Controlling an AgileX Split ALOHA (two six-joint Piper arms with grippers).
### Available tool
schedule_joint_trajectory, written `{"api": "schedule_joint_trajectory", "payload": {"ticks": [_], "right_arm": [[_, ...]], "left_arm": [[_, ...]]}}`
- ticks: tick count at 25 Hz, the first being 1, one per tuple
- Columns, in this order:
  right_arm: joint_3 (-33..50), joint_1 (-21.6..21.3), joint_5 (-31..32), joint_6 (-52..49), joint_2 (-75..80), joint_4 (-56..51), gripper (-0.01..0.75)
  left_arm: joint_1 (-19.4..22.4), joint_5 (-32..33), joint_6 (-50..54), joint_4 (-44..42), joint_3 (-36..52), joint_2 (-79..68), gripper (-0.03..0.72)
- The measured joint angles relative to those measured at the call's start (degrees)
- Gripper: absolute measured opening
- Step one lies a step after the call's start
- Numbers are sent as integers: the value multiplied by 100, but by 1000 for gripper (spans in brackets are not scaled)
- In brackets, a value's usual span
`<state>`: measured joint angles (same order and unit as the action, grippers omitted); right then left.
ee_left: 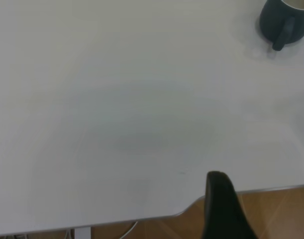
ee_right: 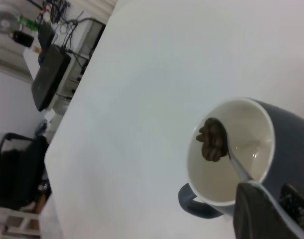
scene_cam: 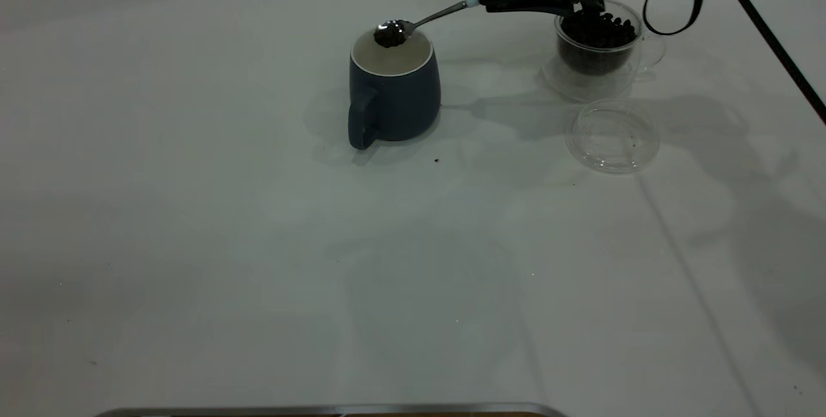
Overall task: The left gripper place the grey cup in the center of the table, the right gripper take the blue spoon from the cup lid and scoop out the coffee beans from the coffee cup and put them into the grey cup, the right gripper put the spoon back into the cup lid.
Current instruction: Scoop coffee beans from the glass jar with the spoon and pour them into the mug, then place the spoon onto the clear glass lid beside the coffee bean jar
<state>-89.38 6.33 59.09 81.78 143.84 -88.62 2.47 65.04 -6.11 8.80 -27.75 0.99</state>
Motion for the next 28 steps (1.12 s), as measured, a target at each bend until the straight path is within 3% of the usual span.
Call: {"api": "schedule_joint_trajectory", "payload": {"ticks": [8, 16, 22, 28], "right_arm": [[0, 53, -291, 937, -250, -27, 101], [0, 0, -153, 609, -691, 985, 101], [114, -728, 669, -198, -1604, 1930, 101], [738, -1788, 794, -317, -1952, 2285, 101]], "left_arm": [[0, 0, 0, 0, 0, 0, 475], [0, 0, 0, 0, 0, 0, 475], [0, 0, 0, 0, 0, 0, 475], [0, 0, 0, 0, 0, 0, 475]]}}
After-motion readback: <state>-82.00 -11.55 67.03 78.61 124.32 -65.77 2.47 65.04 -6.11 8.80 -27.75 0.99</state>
